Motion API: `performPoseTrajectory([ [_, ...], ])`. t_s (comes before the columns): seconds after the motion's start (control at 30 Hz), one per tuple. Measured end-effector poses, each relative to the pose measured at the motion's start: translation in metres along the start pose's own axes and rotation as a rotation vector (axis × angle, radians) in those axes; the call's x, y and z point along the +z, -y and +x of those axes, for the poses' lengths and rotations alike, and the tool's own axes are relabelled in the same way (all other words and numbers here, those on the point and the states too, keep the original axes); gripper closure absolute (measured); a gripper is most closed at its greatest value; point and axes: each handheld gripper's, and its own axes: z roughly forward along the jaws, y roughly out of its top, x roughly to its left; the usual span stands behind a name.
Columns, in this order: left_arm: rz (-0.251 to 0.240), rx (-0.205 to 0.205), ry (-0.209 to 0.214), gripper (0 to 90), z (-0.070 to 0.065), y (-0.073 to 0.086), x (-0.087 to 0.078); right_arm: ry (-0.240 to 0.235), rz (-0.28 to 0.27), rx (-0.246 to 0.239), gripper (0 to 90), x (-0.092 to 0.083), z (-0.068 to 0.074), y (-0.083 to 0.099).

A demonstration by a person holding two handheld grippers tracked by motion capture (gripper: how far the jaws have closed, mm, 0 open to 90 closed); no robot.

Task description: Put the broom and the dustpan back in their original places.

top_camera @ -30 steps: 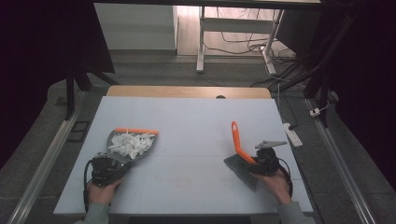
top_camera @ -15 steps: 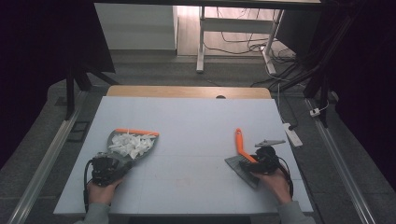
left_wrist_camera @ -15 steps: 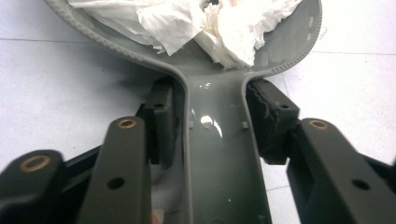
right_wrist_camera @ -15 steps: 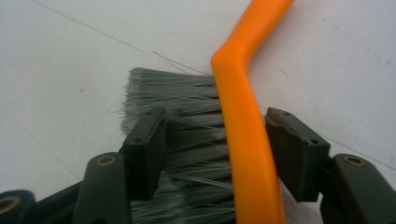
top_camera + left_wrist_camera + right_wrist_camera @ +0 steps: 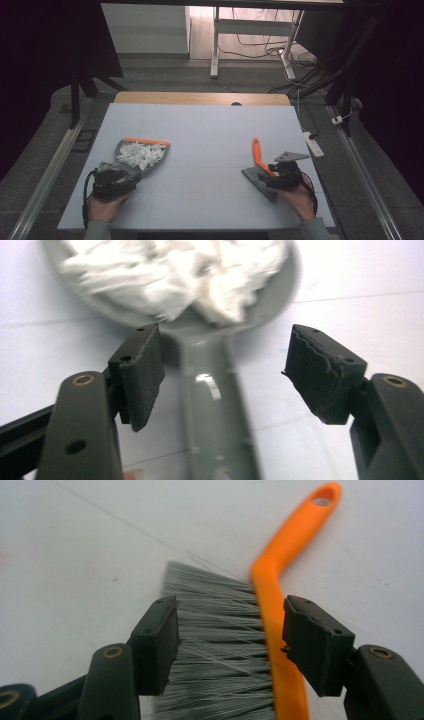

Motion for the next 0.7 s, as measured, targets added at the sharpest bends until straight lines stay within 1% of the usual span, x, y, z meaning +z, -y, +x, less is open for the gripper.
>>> performPoseTrajectory([
  [0.13,-0.001,0.077,0.066,34.7,-0.004,-0.001,-0.004,-0.036,-0.025,-0.041,42.1,-0.002,0.005,0.0],
  [0.2,0.005,0.117,0.111,34.5,-0.006,-0.001,-0.005,-0.063,-0.038,-0.062,42.9,-0.004,0.009,-0.001],
  [0.3,0.012,0.164,0.147,34.3,-0.009,-0.001,-0.006,-0.084,-0.053,-0.102,43.4,-0.004,0.017,-0.001],
  [0.4,0.019,0.184,0.169,34.3,-0.01,0.0,-0.005,-0.106,-0.063,-0.128,44.0,-0.004,0.023,0.0],
  [0.47,0.028,0.192,0.173,34.3,-0.011,0.0,-0.004,-0.116,-0.06,-0.142,44.0,-0.003,0.025,0.001],
  [0.5,0.03,0.196,0.176,34.3,-0.011,0.0,-0.003,-0.113,-0.057,-0.147,44.0,-0.002,0.026,0.001],
  [0.63,0.038,0.206,0.181,35.0,-0.012,0.0,-0.002,-0.115,-0.055,-0.149,44.1,-0.001,0.027,0.001],
  [0.7,0.04,0.208,0.185,35.3,-0.012,0.0,-0.002,-0.119,-0.064,-0.151,44.1,-0.002,0.026,0.002],
])
